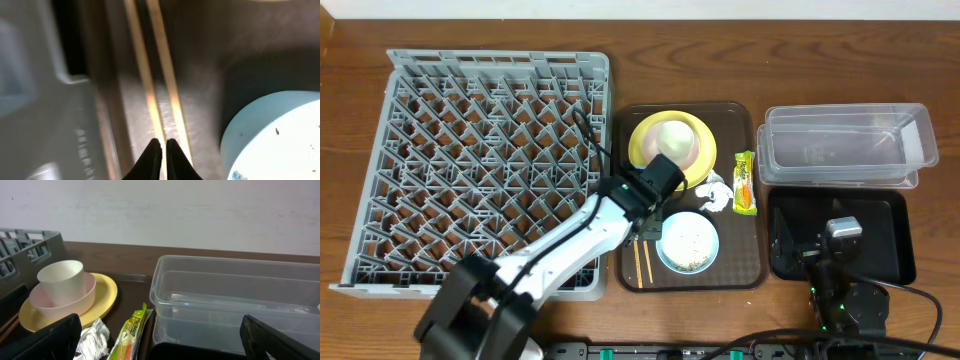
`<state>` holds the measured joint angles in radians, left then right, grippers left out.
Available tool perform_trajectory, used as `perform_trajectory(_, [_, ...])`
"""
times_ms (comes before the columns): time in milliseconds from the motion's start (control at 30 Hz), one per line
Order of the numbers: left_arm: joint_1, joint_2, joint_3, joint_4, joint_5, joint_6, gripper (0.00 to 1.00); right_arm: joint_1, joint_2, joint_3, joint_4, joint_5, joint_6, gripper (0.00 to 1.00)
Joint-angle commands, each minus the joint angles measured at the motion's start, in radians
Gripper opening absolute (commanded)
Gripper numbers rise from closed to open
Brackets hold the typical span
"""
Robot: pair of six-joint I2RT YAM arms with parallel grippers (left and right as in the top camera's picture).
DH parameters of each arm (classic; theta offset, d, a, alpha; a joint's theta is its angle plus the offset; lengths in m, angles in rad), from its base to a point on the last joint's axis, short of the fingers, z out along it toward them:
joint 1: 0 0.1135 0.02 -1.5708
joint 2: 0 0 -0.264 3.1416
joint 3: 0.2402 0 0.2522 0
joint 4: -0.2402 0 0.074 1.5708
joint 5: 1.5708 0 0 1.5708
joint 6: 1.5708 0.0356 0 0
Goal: Sort waste into correct bins and load items into the dishwasher
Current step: 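Lower the left gripper onto the wooden chopsticks and close on them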
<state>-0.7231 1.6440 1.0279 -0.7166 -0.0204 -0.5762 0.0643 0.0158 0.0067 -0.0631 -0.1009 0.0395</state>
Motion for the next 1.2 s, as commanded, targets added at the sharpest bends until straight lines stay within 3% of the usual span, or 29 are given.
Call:
perform_trajectory(0, [-0.003,0.036,-0.011,0.031,0.141,0.018,0.08,0.009,-0.002,-0.001,-0.004,-0.005,-0.011,0.99])
perform_trajectory(267, [-0.009,0.056,-0.011,0.102,0.262,0.030,0.08,0.009,-0.002,-0.001,-0.004,-0.005,-0.011,0.99])
perform_trajectory(433, [-0.029,0.056,-0.011,0.155,0.399,0.161,0.15,0.009,-0.002,-0.001,-0.004,-0.005,-0.011,0.99])
perform_trajectory(600, [-0.046,0.056,-0.011,0.137,0.197,0.161,0.17,0.009,-0.002,-0.001,-0.004,-0.005,-0.011,0.99])
perform_trajectory(700, [-0.046,0.056,-0.011,0.124,0.067,0.095,0.17,0.009,-0.002,-0.001,-0.004,-0.005,-0.011,0.99])
perform_trajectory(867, [-0.046,0.056,-0.011,0.124,-0.089,0.024,0.25,0.009,-0.002,-0.001,-0.004,-0.005,-0.011,0.99])
perform_trajectory(1167, [-0.046,0.079,-0.013,0.124,-0.150,0.016,0.27,0.009,-0.002,-0.001,-0.004,-0.005,-0.011,0.99])
